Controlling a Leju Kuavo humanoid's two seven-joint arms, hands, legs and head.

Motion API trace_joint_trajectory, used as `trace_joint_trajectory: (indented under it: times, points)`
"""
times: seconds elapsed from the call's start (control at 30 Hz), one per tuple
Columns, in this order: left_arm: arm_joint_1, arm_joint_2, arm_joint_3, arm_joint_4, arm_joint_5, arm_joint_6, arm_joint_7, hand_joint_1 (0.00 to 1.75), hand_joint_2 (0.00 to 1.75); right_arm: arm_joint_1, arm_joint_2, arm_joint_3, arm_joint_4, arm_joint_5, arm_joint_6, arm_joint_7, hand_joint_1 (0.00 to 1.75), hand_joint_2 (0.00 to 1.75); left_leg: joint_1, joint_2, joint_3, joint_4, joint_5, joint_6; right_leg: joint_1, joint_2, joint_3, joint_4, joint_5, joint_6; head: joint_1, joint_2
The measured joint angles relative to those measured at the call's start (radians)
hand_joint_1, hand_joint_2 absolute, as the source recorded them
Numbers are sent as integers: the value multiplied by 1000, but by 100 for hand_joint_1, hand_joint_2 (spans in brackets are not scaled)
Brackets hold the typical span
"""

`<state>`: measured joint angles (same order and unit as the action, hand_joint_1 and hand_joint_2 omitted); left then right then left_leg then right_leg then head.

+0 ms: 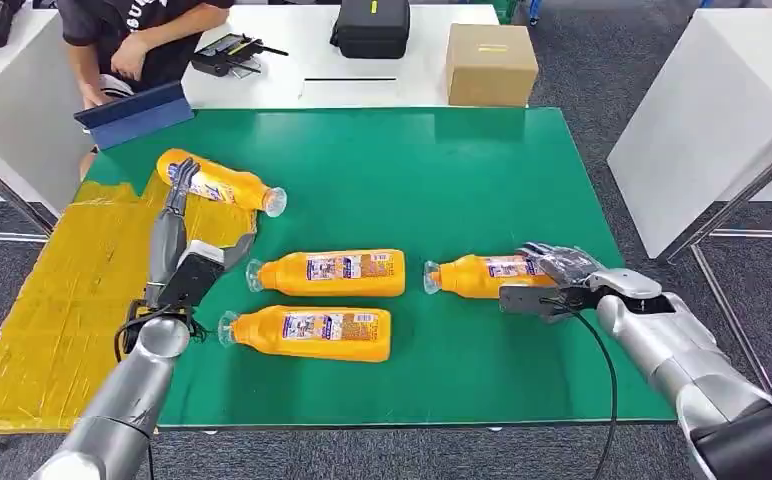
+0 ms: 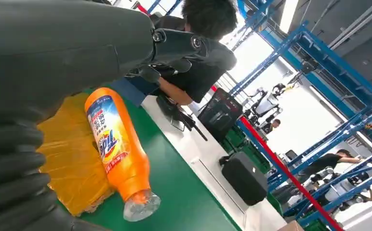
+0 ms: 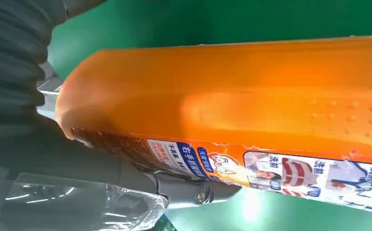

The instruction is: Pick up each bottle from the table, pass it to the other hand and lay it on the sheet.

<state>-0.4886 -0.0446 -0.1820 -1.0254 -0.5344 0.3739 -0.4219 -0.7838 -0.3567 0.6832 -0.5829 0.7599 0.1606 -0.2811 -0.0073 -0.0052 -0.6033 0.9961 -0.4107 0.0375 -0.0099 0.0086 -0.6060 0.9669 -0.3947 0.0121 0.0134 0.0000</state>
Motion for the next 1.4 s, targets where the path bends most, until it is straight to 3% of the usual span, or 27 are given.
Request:
trace_joint_trajectory:
  times: [0.4,0.43,0.47,0.5,0.83,1.4]
  points:
    - [1,1,1,-2,1,-5,-5,0,175,8,18,25,53,37,-70,53,0,175,0,1,5,0,0,0,0,0,5,0,0,0,0,0]
    - [1,1,1,-2,2,-5,-7,0,175,8,20,25,58,39,-72,53,31,175,0,1,6,0,0,0,0,0,5,0,0,0,1,0]
    - [1,1,1,-2,2,-4,-9,0,175,8,22,26,62,41,-75,53,141,175,0,1,7,0,0,0,0,0,5,0,0,0,0,0]
    - [1,1,1,-2,2,-5,-10,0,175,8,23,26,65,42,-76,53,164,175,0,1,7,0,-1,0,0,0,6,-1,0,0,0,0]
    - [2,1,1,7,13,-6,-16,0,175,30,41,27,77,52,-134,71,175,175,0,2,21,-1,-3,-1,0,2,14,-2,0,0,0,0]
    - [6,2,1,9,19,-6,-10,0,175,40,59,14,79,85,-209,96,175,175,2,5,22,-1,-3,-2,0,4,16,-1,2,-3,0,0]
